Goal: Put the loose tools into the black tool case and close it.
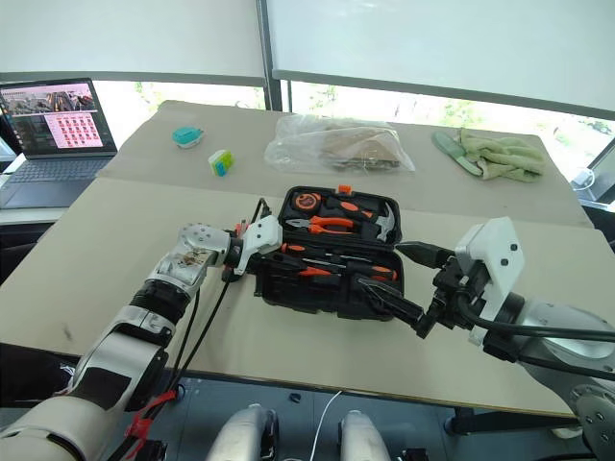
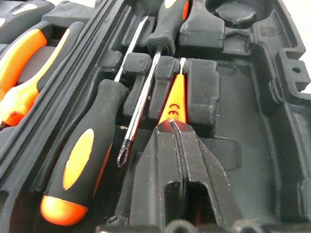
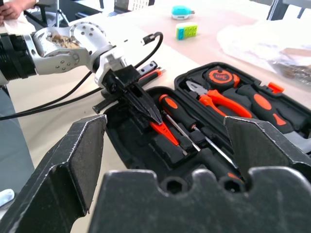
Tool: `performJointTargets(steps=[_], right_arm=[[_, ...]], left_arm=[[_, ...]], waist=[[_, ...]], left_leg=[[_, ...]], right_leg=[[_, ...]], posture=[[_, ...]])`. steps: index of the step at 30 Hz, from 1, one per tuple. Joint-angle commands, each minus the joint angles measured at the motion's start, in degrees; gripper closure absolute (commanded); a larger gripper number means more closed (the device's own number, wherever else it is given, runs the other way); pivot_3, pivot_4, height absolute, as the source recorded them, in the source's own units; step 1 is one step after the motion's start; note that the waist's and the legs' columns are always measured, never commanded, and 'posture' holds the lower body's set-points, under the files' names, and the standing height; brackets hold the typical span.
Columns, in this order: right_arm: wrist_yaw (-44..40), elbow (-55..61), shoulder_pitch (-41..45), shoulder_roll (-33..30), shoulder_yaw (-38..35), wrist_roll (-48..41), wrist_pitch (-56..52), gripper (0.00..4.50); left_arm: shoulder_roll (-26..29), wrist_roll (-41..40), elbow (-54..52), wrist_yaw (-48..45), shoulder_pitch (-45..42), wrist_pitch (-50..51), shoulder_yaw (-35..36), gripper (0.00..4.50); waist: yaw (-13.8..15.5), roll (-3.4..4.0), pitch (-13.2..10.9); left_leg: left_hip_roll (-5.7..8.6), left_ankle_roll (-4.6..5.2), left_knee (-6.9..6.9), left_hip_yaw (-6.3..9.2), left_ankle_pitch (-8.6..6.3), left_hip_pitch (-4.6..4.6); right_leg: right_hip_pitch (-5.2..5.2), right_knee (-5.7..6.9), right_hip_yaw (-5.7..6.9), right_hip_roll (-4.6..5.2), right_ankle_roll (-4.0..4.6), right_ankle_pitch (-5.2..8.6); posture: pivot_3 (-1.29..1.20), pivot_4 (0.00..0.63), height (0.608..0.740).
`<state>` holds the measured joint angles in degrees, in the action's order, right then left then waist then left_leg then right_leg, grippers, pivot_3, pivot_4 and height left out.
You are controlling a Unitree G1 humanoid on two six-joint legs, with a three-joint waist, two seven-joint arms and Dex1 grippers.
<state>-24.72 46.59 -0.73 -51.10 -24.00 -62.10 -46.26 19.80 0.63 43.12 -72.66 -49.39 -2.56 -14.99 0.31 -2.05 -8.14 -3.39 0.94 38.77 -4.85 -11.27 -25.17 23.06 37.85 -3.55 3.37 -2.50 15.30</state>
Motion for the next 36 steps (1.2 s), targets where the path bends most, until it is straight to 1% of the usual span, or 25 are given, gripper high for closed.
performJointTargets(steps=[1, 3, 7, 8, 11, 12, 13, 15, 17, 19, 23, 24, 27, 29, 32, 34, 36], right_arm=[[0.0, 0.3, 1.6, -0.6, 0.1, -0.6, 0.7, 0.0], [-0.2, 0.1, 1.8, -0.7, 0.3, -0.3, 0.7, 0.0], [-1.0, -0.6, 2.2, -0.8, 0.8, 0.3, 0.9, 0.0], [-1.3, -0.8, 2.5, -0.9, 1.1, 0.4, 1.0, 0.0], [-3.1, -2.4, 4.4, -0.9, 2.8, 1.4, 1.3, 0.0], [-4.2, -3.4, 5.3, -0.9, 4.0, 2.3, 1.7, 0.0], [-5.3, -4.3, 6.1, -0.9, 5.0, 3.2, 2.0, 0.0], [-7.0, -5.8, 7.4, -0.5, 6.6, 4.6, 2.6, 0.0], [-8.8, -7.3, 9.1, -0.2, 8.5, 6.1, 3.2, 0.0], [-11.0, -8.7, 10.9, 0.0, 10.8, 8.2, 4.3, 0.0], [-14.8, -11.2, 14.0, 0.1, 14.1, 11.0, 5.4, 0.0], [-15.8, -11.7, 14.6, -0.1, 14.8, 12.0, 5.8, 0.0], [-18.2, -13.0, 15.9, -0.7, 16.7, 15.0, 6.8, 0.0], [-20.0, -13.2, 16.5, -0.8, 17.4, 15.7, 6.9, 0.0], [-20.7, -12.8, 17.1, -0.4, 17.1, 15.7, 6.3, 0.0], [-20.4, -12.0, 17.0, 0.0, 16.3, 14.7, 5.6, 0.0], [-20.0, -10.9, 16.5, 0.1, 15.8, 14.2, 5.1, 0.0]], left_arm=[[0.3, 3.7, 4.8, 1.7, 1.1, 0.3, -2.5, 4.46], [0.2, 3.8, 5.3, 1.9, 1.0, -0.2, -2.6, 4.46], [1.7, 2.4, 2.3, 0.7, 1.7, 0.7, -1.6, 4.46], [2.6, 1.4, 0.3, 0.0, 2.1, 1.6, -0.8, 4.46], [7.3, -6.1, -11.9, -2.3, 4.2, 11.8, 5.3, 4.46], [10.2, -9.7, -18.4, -2.2, 5.8, 16.9, 8.9, 3.96], [12.6, -12.5, -24.0, -1.5, 7.4, 21.4, 12.0, 3.77], [16.4, -16.2, -33.1, 1.0, 10.8, 28.8, 16.9, 3.04], [20.2, -18.7, -40.4, 4.9, 15.6, 36.0, 22.8, 2.32], [23.8, -20.1, -46.8, 9.1, 22.5, 42.7, 29.4, 1.62], [26.6, -21.0, -55.6, 15.1, 35.4, 49.3, 37.4, 0.2], [26.9, -20.9, -57.0, 16.3, 37.8, 50.1, 38.5, 0.06], [26.9, -21.3, -58.9, 19.6, 40.8, 51.8, 39.8, 0.06], [26.3, -21.4, -58.8, 22.5, 38.7, 53.6, 38.1, 0.06], [25.0, -23.9, -58.6, 25.7, 32.1, 60.1, 34.7, 0.06], [22.4, -25.7, -58.4, 28.4, 26.0, 67.0, 31.5, 0.06], [19.2, -25.1, -55.9, 33.0, 19.5, 72.9, 28.4, 0.06]], waist=[[0.0, 0.05, 0.1], [-0.1, 0.05, 0.1], [-0.2, 0.09, 0.2], [-0.4, 0.09, 0.2], [-1.4, 0.1, 0.2], [-1.7, 0.11, 0.1], [-2.0, 0.09, 0.1], [-2.3, -0.03, -0.1], [-2.3, -0.02, -0.1], [-2.5, 0.0, -0.1], [-2.3, -0.02, -0.1], [-2.0, -0.11, -0.2], [-0.9, -0.28, -0.3], [-0.3, -0.29, -0.3], [0.4, -0.32, -0.3], [0.5, -0.33, -0.3], [0.4, -0.35, -0.3]], left_leg=[[0.0, 0.0, 0.0, 0.0, 0.0, 0.0], [0.0, 0.0, 0.01, 0.0, 0.0, 0.01], [0.0, 0.0, 0.0, 0.0, 0.0, 0.02], [-0.01, 0.0, 0.0, 0.0, 0.0, 0.02], [-0.1, 0.0, -0.03, 0.03, 0.0, 0.01], [-0.13, 0.0, -0.09, 0.07, 0.0, 0.01], [-0.19, 0.0, -0.12, 0.13, 0.0, 0.0], [-0.29, -0.01, -0.15, 0.16, 0.0, -0.04], [-0.3, -0.01, -0.15, 0.17, 0.0, -0.05], [-0.32, -0.01, -0.17, 0.13, 0.0, -0.01], [-0.3, -0.02, -0.31, 0.04, 0.0, 0.13], [-0.31, -0.02, -0.31, 0.04, 0.0, 0.14], [-0.33, -0.05, -0.31, 0.01, 0.01, 0.13], [-0.33, -0.05, -0.31, -0.01, 0.01, 0.13], [-0.32, -0.05, -0.32, -0.03, 0.0, 0.11], [-0.3, -0.05, -0.32, -0.07, 0.0, 0.08], [-0.26, -0.05, -0.32, -0.08, 0.0, 0.05]], right_leg=[[0.0, 0.0, 0.0, 0.0, 0.0, 0.0], [-0.03, -0.01, 0.0, 0.0, 0.0, 0.0], [-0.02, -0.01, 0.0, 0.0, 0.0, 0.0], [-0.02, -0.01, 0.0, 0.0, 0.01, 0.0], [0.04, 0.0, -0.02, -0.05, 0.04, 0.01], [0.09, 0.02, -0.08, -0.07, 0.06, 0.02], [0.15, 0.04, -0.12, -0.11, 0.08, 0.02], [0.24, 0.11, -0.1, -0.16, 0.12, 0.04], [0.25, 0.1, -0.06, -0.16, 0.13, 0.05], [0.22, 0.08, -0.08, -0.07, 0.1, 0.07], [0.18, 0.02, -0.13, 0.01, 0.07, 0.08], [0.17, 0.02, -0.12, 0.02, 0.07, 0.08], [0.21, -0.01, -0.07, 0.03, 0.12, 0.09], [0.21, -0.16, -0.03, 0.08, 0.15, 0.1], [0.19, -0.25, -0.03, 0.1, 0.15, 0.09], [0.18, -0.26, -0.03, 0.1, 0.14, 0.08], [0.16, -0.26, -0.03, 0.08, 0.1, 0.06]], posture=[[0.0, 0.15, 0.74], [0.0, 0.15, 0.74], [0.0, 0.15, 0.74], [0.0, 0.15, 0.74], [0.0, 0.15, 0.74], [0.0, 0.15, 0.74], [0.0, 0.15, 0.74], [0.0, 0.15, 0.74], [0.0, 0.15, 0.74], [0.0, 0.15, 0.74], [0.0, 0.15, 0.74], [0.0, 0.15, 0.74], [0.0, 0.15, 0.74], [0.0, 0.15, 0.74], [0.0, 0.15, 0.74], [0.0, 0.15, 0.74], [0.0, 0.15, 0.74]])
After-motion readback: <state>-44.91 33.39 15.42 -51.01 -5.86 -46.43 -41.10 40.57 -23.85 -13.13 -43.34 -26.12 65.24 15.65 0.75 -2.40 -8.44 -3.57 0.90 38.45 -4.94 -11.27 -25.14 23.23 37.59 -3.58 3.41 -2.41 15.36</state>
